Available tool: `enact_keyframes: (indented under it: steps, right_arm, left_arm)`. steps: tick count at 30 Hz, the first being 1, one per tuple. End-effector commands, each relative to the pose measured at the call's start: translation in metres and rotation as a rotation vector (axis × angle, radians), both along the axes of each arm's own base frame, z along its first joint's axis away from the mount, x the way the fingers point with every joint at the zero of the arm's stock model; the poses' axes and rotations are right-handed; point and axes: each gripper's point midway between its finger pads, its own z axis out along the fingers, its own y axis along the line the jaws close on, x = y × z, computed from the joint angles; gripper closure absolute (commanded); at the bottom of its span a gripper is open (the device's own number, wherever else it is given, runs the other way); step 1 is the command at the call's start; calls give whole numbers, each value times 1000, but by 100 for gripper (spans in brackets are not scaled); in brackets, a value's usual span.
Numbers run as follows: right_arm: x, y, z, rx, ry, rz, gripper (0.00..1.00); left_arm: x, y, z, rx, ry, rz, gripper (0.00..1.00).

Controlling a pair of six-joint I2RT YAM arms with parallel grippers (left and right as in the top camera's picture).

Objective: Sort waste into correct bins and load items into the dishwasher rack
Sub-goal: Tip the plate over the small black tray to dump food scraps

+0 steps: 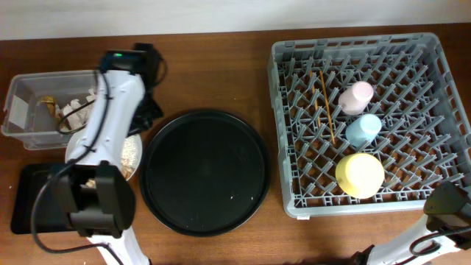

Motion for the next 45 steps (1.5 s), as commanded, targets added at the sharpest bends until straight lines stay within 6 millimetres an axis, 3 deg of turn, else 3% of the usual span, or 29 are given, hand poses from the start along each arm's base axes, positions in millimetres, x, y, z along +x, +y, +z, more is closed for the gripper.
enact_keyframes:
  steps: [1, 13, 25, 30, 37, 40, 45]
  right_arm:
    - [-2, -1, -1, 10, 3, -11, 2]
    - [-2, -1, -1, 10, 3, -11, 2]
    - [-2, -1, -1, 10, 3, -11, 2]
    - [-2, -1, -1, 10, 4, -11, 2]
    - [-2, -1, -1, 10, 4, -11, 2]
    - [-2, -1, -1, 10, 4, -11, 2]
    - [-2, -1, -1, 10, 3, -11, 2]
  left_arm:
    - [-1, 26, 10, -116, -29, 49, 99]
    - [3, 83, 15, -579, -192, 191, 99]
    - [-9, 139, 33, -773, -388, 274, 99]
    - [-28, 161, 44, -870, -458, 373, 99]
    - [-49, 181, 64, -996, -598, 392, 99]
    - [-46, 196, 70, -987, -693, 350, 99]
    - [-53, 198, 75, -1018, -716, 362, 99]
